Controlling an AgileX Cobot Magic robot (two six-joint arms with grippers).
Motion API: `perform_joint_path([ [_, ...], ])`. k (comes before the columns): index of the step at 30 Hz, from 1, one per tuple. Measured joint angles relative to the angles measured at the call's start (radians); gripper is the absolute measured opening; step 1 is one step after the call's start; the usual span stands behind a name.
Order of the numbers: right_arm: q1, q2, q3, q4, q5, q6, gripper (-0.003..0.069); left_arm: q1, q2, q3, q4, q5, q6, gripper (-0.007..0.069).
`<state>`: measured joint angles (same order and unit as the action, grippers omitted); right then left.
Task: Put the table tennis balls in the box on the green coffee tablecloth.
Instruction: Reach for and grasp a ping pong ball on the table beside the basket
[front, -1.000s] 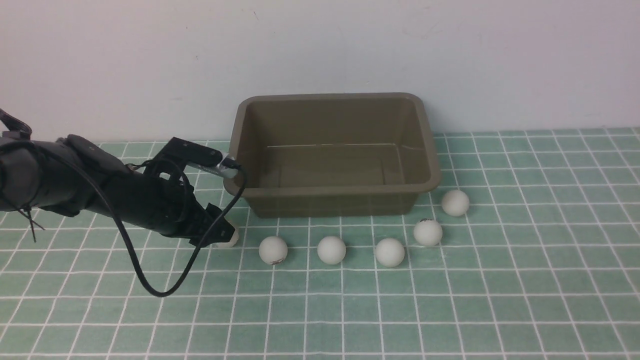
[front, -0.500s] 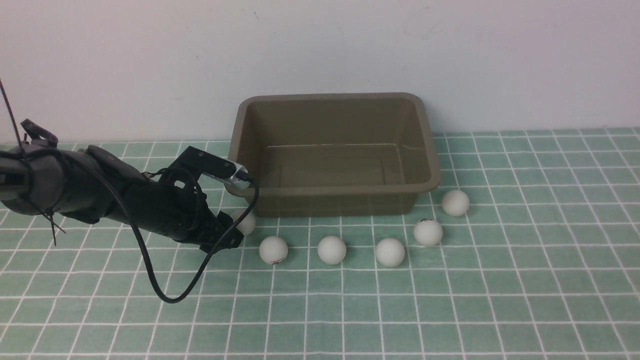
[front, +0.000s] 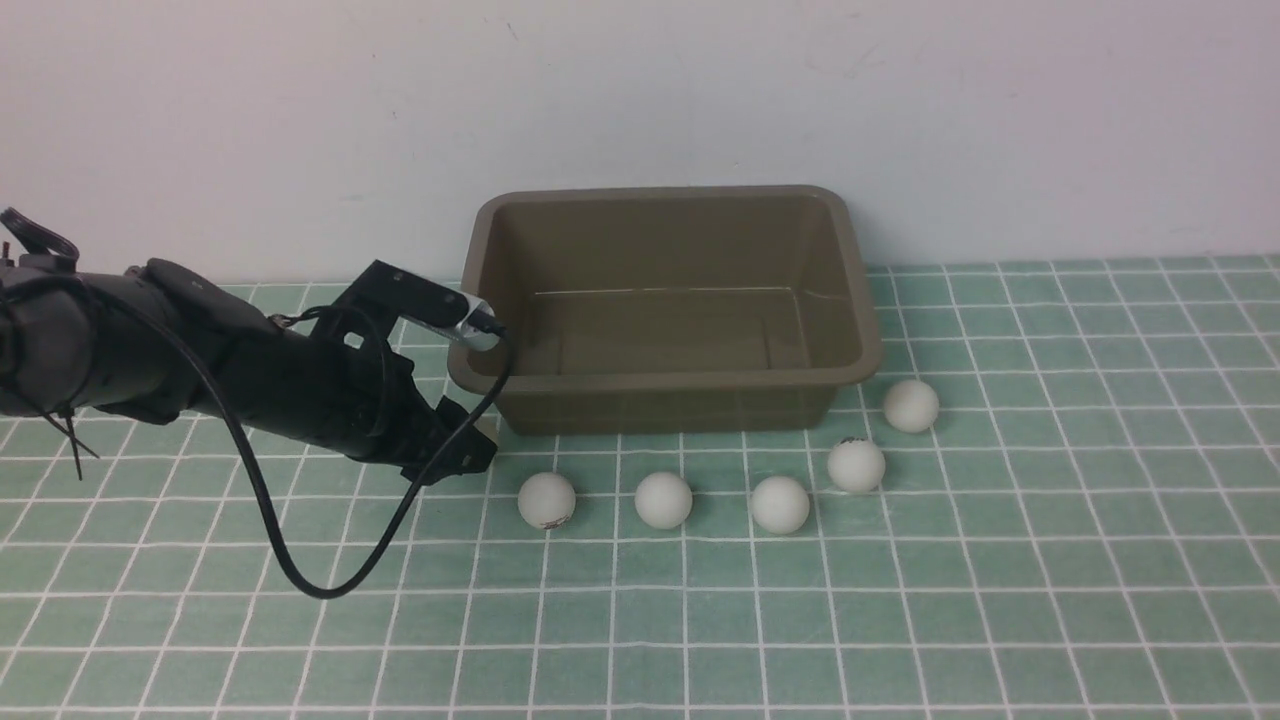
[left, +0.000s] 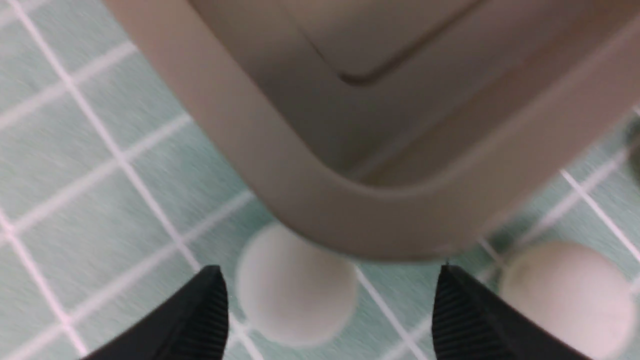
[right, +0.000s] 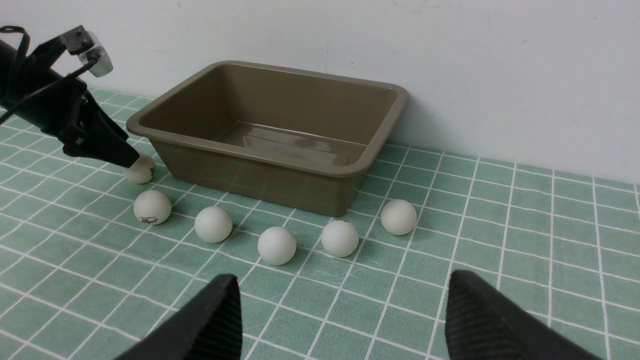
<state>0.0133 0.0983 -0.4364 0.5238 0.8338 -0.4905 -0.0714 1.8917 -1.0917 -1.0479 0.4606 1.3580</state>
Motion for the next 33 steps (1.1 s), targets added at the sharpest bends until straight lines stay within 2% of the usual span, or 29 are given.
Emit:
perform_joint_path([
  [4,0.000,0.000,0.000,0.000,0.000,0.000,0.0494,0.000,0.000,0.000,-0.105,-0.059,0.132,0.0492],
  [11,0.000,0.000,0.000,0.000,0.000,0.000,0.0494,0.000,0.005,0.000,-0.174,-0.077,0.235,0.0492],
  [33,0.000,0.000,0.000,0.000,0.000,0.000,0.0494,0.000,0.113,0.000,-0.300,-0.158,0.348,0.0484],
])
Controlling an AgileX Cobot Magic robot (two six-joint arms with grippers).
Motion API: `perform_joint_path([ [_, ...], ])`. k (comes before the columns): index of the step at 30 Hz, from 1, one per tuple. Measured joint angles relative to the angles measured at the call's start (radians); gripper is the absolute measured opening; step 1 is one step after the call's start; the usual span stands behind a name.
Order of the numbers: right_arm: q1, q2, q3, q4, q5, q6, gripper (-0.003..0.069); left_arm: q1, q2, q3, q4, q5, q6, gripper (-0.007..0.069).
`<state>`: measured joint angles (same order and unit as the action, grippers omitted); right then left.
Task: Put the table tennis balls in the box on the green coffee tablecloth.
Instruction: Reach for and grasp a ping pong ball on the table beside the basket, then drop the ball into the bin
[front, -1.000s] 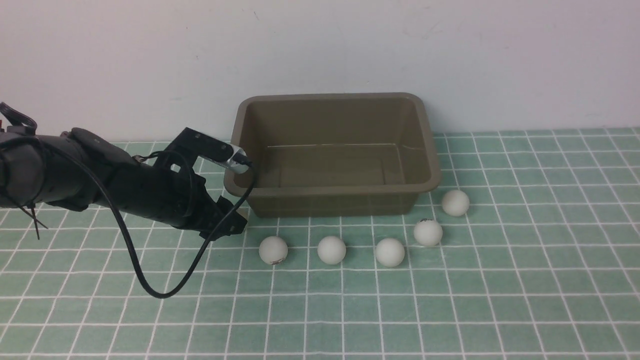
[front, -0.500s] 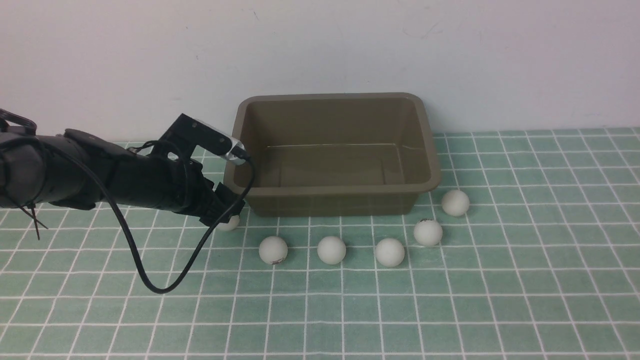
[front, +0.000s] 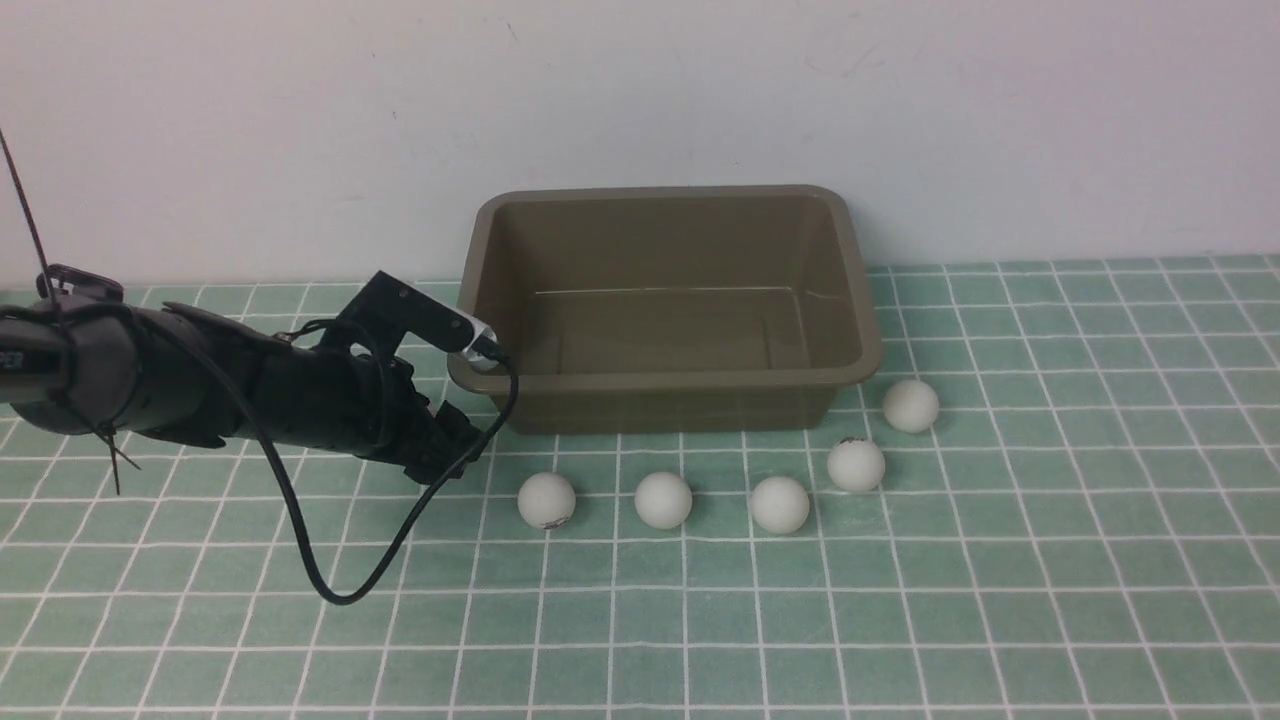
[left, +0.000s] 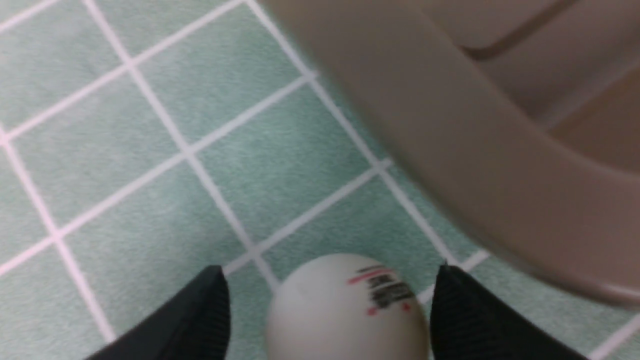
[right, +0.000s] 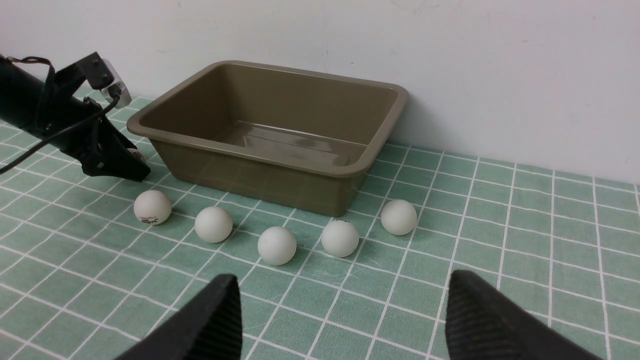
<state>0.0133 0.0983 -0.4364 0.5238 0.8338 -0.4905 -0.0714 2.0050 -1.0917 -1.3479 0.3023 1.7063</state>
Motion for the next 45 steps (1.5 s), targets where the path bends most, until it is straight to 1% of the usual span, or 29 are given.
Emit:
perform_joint_path([
  [3,0.000,0.000,0.000,0.000,0.000,0.000,0.0494,0.000,0.000,0.000,-0.002,-0.010,0.000,0.0460],
  [5,0.000,0.000,0.000,0.000,0.000,0.000,0.0494,0.000,0.000,0.000,-0.003,-0.020,0.001,0.0409],
  [6,0.000,0.000,0.000,0.000,0.000,0.000,0.0494,0.000,0.000,0.000,-0.003,-0.023,0.001,0.0358],
  [7,0.000,0.000,0.000,0.000,0.000,0.000,0.0494,0.000,0.000,0.000,-0.004,-0.023,0.001,0.0350],
  [12,0.000,0.000,0.000,0.000,-0.007,0.000,0.0494,0.000,-0.010,0.000,0.013,-0.023,-0.005,0.0353],
  [16,0.000,0.000,0.000,0.000,-0.012,0.000,0.0494,0.000,-0.053,0.000,0.056,-0.023,-0.039,0.0353],
  [21,0.000,0.000,0.000,0.000,-0.015,0.000,0.0494,0.007,-0.151,0.000,0.096,-0.023,-0.098,0.0353],
  [24,0.000,0.000,0.000,0.000,-0.015,0.000,0.0494,0.011,-0.204,-0.002,0.099,-0.011,-0.102,0.0353],
  [27,0.000,0.000,0.000,0.000,-0.016,0.000,0.0494,0.012,-0.243,-0.031,0.094,0.072,-0.063,0.0353],
  [30,0.000,0.000,0.000,0.000,-0.016,0.000,0.0494,0.011,-0.236,-0.068,0.059,0.165,-0.024,0.0353],
  [31,0.000,0.000,0.000,0.000,-0.016,0.000,0.0494,0.010,-0.218,-0.093,0.022,0.216,0.011,0.0353],
  [32,0.000,0.000,0.000,0.000,-0.016,0.000,0.0494,0.010,-0.212,-0.097,0.017,0.222,0.015,0.0353],
  [33,0.000,0.000,0.000,0.000,-0.016,0.000,0.0494,0.010,-0.176,-0.140,-0.027,0.275,0.056,0.0353],
  [37,0.000,0.000,0.000,0.000,-0.016,0.000,0.0494,0.010,-0.095,-0.217,-0.082,0.334,0.082,0.0353],
  [40,0.000,0.000,0.000,0.000,-0.016,0.000,0.0494,0.010,-0.037,-0.265,-0.082,0.347,0.066,0.0353],
  [41,0.000,0.000,0.000,-0.003,-0.016,0.000,0.0494,0.010,0.002,-0.301,-0.055,0.348,0.009,0.0370],
  [43,0.000,0.000,0.000,-0.008,-0.016,0.000,0.0494,0.010,0.023,-0.316,-0.016,0.348,-0.062,0.0423],
  [44,0.000,0.000,0.000,-0.012,-0.016,0.000,0.0494,0.010,0.025,-0.318,0.013,0.348,-0.103,0.0465],
  [45,0.000,0.000,0.000,-0.012,-0.016,0.000,0.0494,0.010,0.025,-0.319,0.020,0.348,-0.112,0.0465],
])
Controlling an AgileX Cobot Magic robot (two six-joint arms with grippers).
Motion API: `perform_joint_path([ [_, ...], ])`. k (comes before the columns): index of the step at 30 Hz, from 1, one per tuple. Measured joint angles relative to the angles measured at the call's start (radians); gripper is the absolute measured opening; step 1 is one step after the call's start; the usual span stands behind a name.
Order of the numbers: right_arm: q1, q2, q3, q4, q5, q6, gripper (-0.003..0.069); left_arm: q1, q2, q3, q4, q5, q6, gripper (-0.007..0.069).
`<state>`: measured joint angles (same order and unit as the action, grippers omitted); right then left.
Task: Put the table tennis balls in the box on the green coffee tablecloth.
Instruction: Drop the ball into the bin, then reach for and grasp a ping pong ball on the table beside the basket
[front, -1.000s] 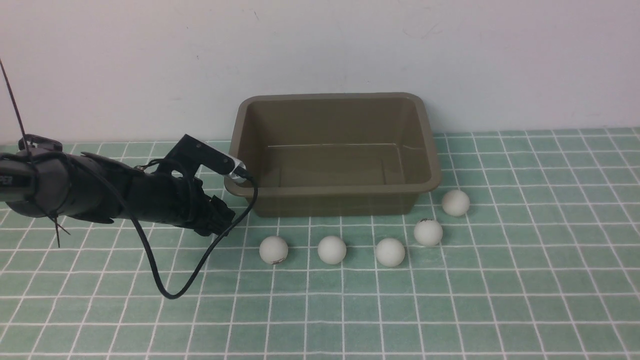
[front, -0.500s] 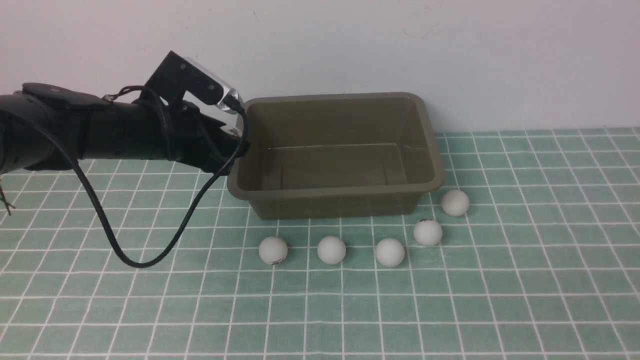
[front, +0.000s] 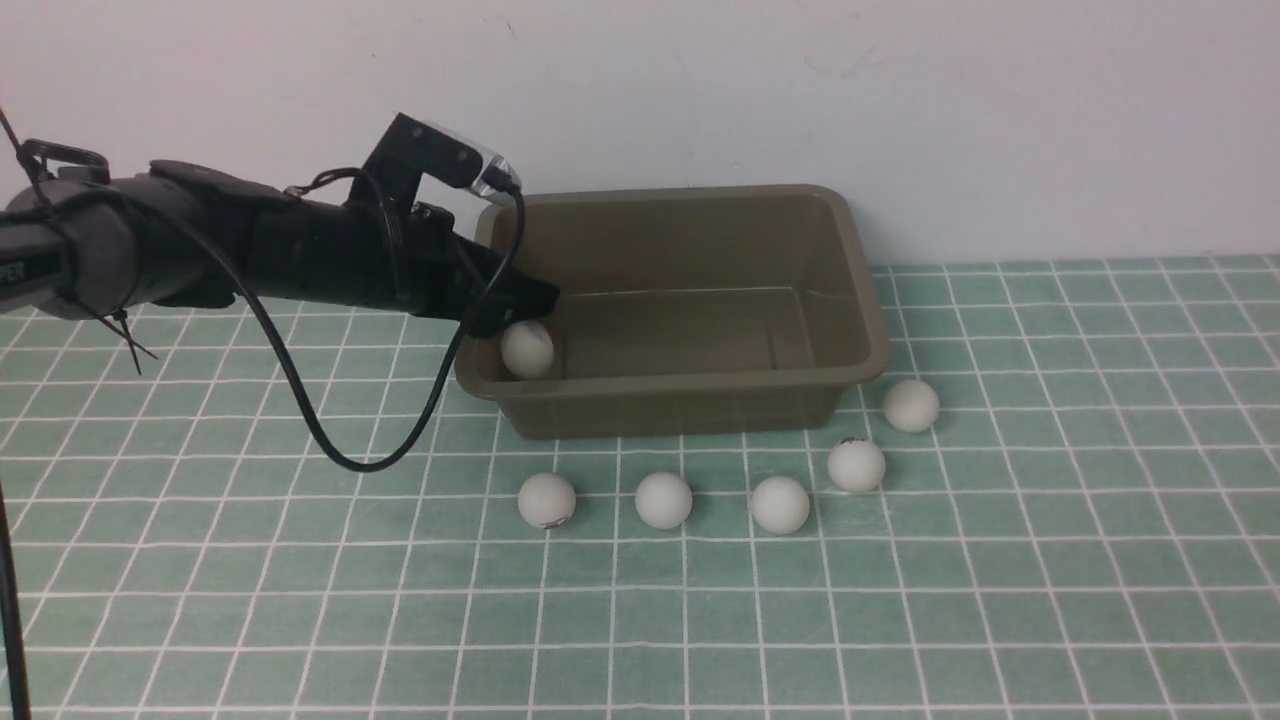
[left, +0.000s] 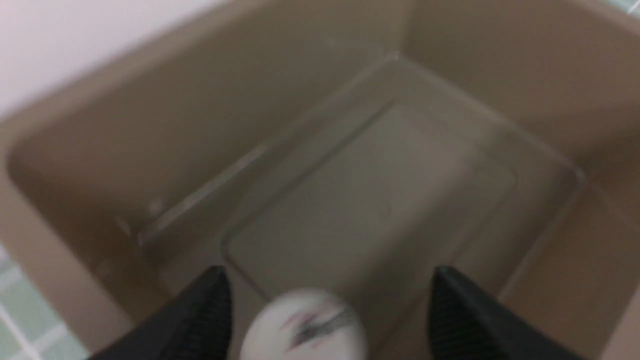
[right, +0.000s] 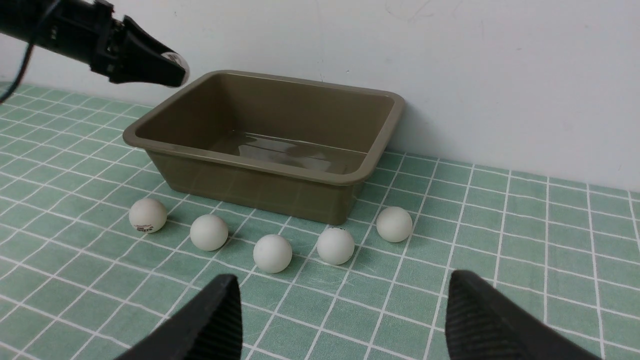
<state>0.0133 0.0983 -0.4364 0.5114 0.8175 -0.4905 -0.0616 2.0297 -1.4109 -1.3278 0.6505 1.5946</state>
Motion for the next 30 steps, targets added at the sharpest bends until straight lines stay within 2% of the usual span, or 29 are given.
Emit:
perform_joint_path([
  [2,0.000,0.000,0.000,-0.007,0.000,0.000,0.0494,0.000,-0.008,-0.001,0.080,0.001,-0.080,0.0516],
  [4,0.000,0.000,0.000,-0.010,0.000,0.000,0.0494,0.000,-0.047,-0.001,0.215,0.012,-0.190,0.0531],
  [5,0.000,0.000,0.000,-0.011,0.000,0.000,0.0494,0.002,-0.081,-0.001,0.291,0.033,-0.258,0.0526],
  [8,0.000,0.000,0.000,-0.012,-0.003,0.000,0.0494,0.002,-0.148,-0.002,0.397,0.069,-0.363,0.0496],
  [12,0.000,0.000,0.000,-0.014,-0.019,0.000,0.0494,0.007,-0.301,-0.002,0.535,0.130,-0.523,0.0413],
  [19,0.000,0.000,0.000,-0.040,-0.028,0.000,0.0494,0.011,-0.561,-0.006,0.665,0.253,-0.830,0.0204],
  [22,0.000,0.000,0.000,-0.046,-0.028,0.000,0.0494,0.011,-0.627,-0.006,0.717,0.411,-0.932,0.0104],
  [25,0.000,0.000,0.000,-0.059,-0.028,0.000,0.0494,0.010,-0.636,0.027,0.727,0.521,-0.979,0.0059],
  [30,0.000,0.000,0.000,-0.064,-0.028,0.000,0.0494,-0.008,-0.633,0.107,0.741,0.563,-1.000,0.0046],
])
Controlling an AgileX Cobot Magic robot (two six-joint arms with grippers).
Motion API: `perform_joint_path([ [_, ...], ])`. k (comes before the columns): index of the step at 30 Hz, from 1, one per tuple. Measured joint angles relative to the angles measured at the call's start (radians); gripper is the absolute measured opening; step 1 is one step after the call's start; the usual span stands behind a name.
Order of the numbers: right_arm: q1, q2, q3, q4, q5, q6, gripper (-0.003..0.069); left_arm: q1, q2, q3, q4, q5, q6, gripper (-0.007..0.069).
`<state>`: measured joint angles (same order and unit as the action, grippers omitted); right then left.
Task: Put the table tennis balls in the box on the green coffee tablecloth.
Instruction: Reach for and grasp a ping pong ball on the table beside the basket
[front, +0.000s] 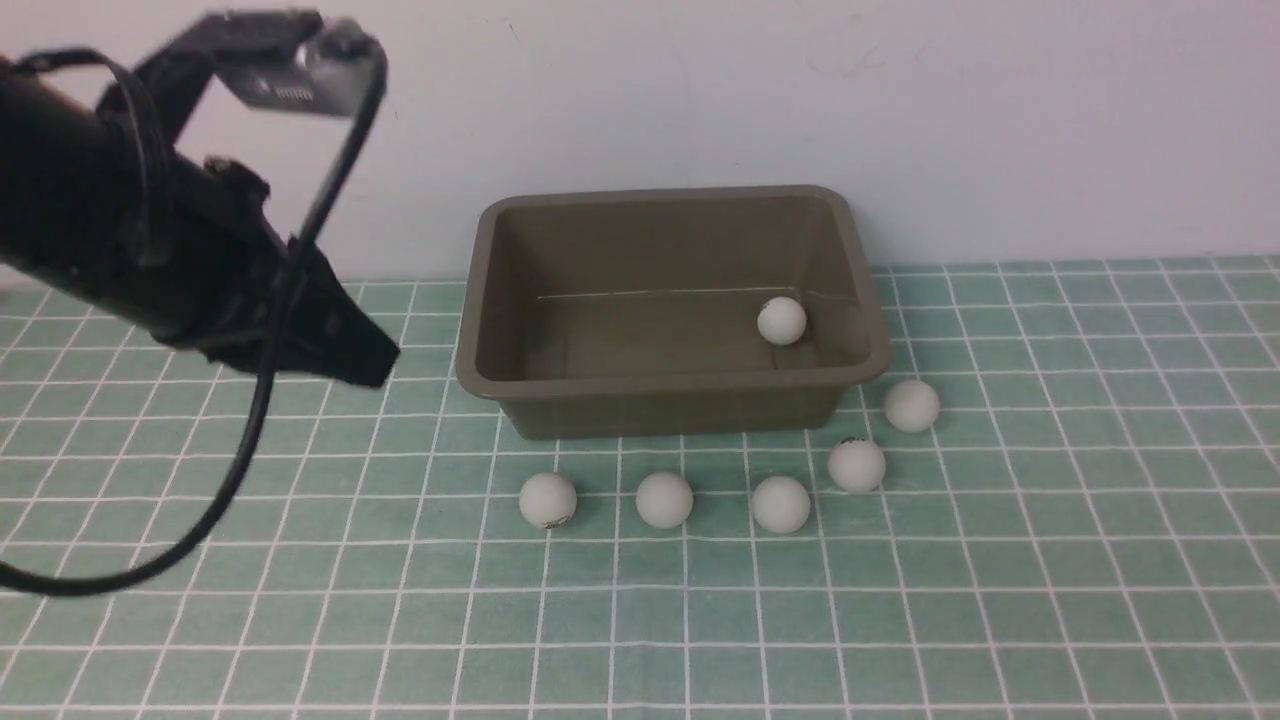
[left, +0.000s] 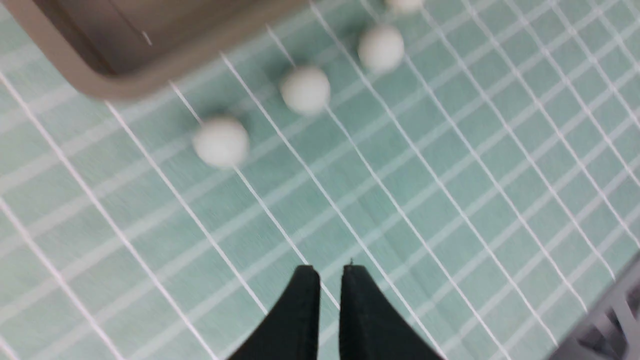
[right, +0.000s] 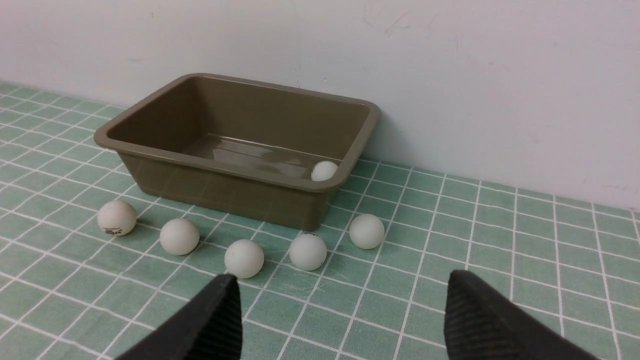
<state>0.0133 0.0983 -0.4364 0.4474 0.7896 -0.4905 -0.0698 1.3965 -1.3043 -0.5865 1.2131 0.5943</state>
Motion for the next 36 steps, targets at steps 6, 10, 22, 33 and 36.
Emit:
perform_joint_path([
  [6,0.000,0.000,0.000,-0.002,0.000,0.000,0.0494,-0.092,0.000,0.168,0.005,-0.035,-0.005,0.0039],
  [10,0.000,0.000,0.000,-0.002,0.000,0.000,0.0494,-0.221,0.000,0.363,0.003,-0.227,-0.005,0.0037],
  [22,0.000,0.000,0.000,-0.002,0.000,0.000,0.0494,-0.368,0.055,0.516,-0.015,-0.863,-0.010,0.0057],
  [33,0.000,0.000,0.000,0.002,-0.001,0.000,0.0494,-0.369,0.199,0.509,-0.067,-0.931,0.058,0.0449],
  [36,0.000,0.000,0.000,0.002,-0.003,0.000,0.0494,-0.369,0.222,0.484,-0.116,-0.954,0.058,0.0484],
])
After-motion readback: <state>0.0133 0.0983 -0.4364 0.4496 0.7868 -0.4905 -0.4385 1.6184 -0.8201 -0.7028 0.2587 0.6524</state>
